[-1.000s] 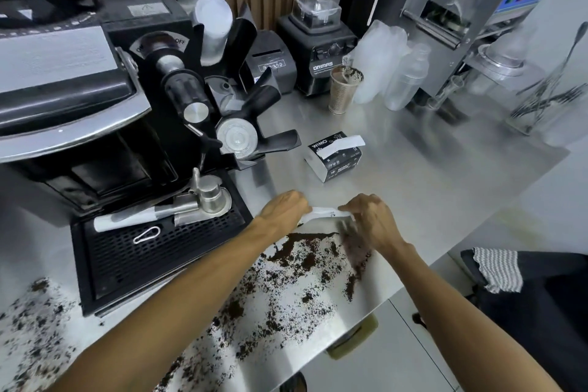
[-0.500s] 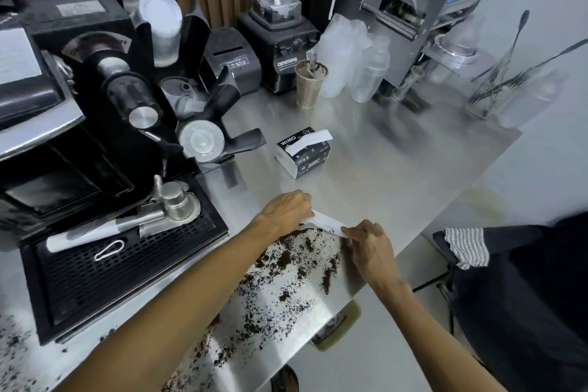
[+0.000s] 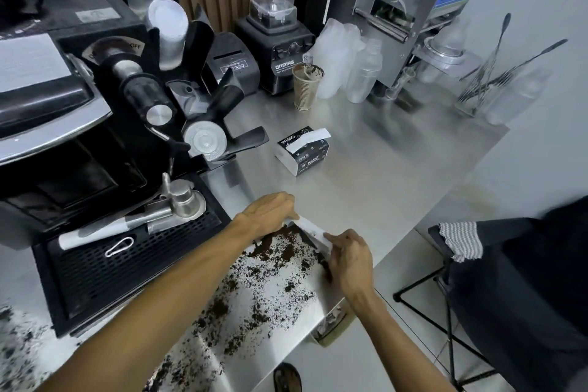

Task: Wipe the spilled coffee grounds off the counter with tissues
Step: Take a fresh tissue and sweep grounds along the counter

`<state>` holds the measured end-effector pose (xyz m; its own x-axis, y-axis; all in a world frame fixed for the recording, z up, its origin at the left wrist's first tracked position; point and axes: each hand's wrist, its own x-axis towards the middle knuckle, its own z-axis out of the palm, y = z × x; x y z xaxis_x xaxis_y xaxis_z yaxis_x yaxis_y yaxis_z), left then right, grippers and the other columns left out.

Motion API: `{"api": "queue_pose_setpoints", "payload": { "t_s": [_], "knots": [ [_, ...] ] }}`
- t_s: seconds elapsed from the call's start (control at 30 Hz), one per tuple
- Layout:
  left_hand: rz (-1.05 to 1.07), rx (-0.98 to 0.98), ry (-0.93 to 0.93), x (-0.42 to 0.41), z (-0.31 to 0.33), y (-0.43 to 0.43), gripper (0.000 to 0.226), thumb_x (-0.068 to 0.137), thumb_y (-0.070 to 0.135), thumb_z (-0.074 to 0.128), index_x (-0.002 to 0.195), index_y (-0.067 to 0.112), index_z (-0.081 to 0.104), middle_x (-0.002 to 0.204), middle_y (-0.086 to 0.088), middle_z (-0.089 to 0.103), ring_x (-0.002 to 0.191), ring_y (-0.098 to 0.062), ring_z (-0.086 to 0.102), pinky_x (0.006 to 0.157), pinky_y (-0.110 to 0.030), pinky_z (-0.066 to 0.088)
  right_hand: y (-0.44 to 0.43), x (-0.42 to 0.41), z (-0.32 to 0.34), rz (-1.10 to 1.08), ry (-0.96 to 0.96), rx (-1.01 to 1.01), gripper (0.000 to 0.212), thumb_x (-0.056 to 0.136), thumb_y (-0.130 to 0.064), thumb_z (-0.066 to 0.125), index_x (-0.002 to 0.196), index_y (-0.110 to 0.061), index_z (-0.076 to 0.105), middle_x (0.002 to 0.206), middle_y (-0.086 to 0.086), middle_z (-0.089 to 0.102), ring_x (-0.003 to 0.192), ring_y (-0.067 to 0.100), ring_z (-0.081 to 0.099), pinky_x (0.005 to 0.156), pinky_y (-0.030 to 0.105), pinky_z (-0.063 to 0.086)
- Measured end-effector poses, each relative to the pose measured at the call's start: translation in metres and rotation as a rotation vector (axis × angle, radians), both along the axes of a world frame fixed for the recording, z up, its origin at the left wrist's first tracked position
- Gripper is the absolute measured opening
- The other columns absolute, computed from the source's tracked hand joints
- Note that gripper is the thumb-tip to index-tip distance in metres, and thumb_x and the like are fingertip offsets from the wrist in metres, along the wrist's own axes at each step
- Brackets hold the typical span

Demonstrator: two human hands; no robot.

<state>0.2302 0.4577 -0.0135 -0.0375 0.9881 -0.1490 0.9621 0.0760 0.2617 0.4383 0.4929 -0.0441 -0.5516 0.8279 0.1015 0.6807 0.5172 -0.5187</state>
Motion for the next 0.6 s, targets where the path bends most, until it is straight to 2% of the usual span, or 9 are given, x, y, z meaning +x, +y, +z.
{"api": "queue_pose_setpoints", "payload": {
  "t_s": [0.07, 0.17, 0.3, 0.4, 0.6],
  "knots": [
    [0.001, 0.035, -0.003, 0.002, -0.004, 0.006, 0.028, 0.094, 0.006, 0.058, 0.122, 0.006, 0.064, 0.089, -0.004, 0.049, 0.081, -0.021, 0.054, 0.07, -0.019, 0.038, 0.022, 0.002, -0.004, 0.01, -0.031, 0.044, 0.033, 0.084, 0.002, 0.063, 0.113, -0.012, 0.072, 0.086, 0.002, 0.059, 0.069, 0.02, 0.054, 0.054, 0.039, 0.05],
    [0.022, 0.041, -0.004, 0.006, -0.006, 0.019, 0.037, 0.089, 0.006, 0.066, 0.125, 0.01, 0.063, 0.097, -0.006, 0.058, 0.079, -0.018, 0.055, 0.072, -0.016, 0.04, 0.049, 0.003, -0.009, 0.029, -0.12, 0.12, 0.031, 0.086, -0.006, 0.069, 0.115, -0.017, 0.072, 0.086, 0.001, 0.057, 0.072, 0.02, 0.05, 0.054, 0.037, 0.049],
    [0.034, 0.037, 0.004, 0.014, -0.005, 0.031, 0.026, 0.092, 0.003, 0.06, 0.118, 0.002, 0.064, 0.096, -0.01, 0.062, 0.077, -0.022, 0.059, 0.071, -0.025, 0.05, 0.056, 0.012, -0.01, 0.073, -0.145, 0.19, 0.029, 0.081, 0.004, 0.069, 0.106, -0.01, 0.075, 0.08, 0.006, 0.058, 0.067, 0.023, 0.047, 0.049, 0.034, 0.042],
    [-0.009, 0.063, -0.002, 0.026, -0.003, 0.033, 0.018, 0.097, 0.012, 0.056, 0.108, -0.003, 0.06, 0.099, -0.014, 0.063, 0.079, -0.025, 0.061, 0.076, -0.029, 0.053, 0.041, 0.028, -0.014, 0.044, -0.167, 0.197, 0.033, 0.08, 0.007, 0.069, 0.106, -0.011, 0.074, 0.08, 0.005, 0.055, 0.066, 0.022, 0.047, 0.049, 0.036, 0.045],
    [-0.113, 0.029, -0.021, 0.033, 0.002, 0.031, 0.023, 0.097, 0.028, 0.057, 0.086, 0.009, 0.051, 0.093, -0.013, 0.062, 0.08, -0.027, 0.061, 0.075, -0.031, 0.05, -0.019, 0.032, -0.018, -0.104, -0.15, 0.178, 0.029, 0.074, -0.002, 0.079, 0.102, -0.008, 0.073, 0.078, 0.006, 0.055, 0.061, 0.02, 0.049, 0.045, 0.034, 0.047]
  ]
}}
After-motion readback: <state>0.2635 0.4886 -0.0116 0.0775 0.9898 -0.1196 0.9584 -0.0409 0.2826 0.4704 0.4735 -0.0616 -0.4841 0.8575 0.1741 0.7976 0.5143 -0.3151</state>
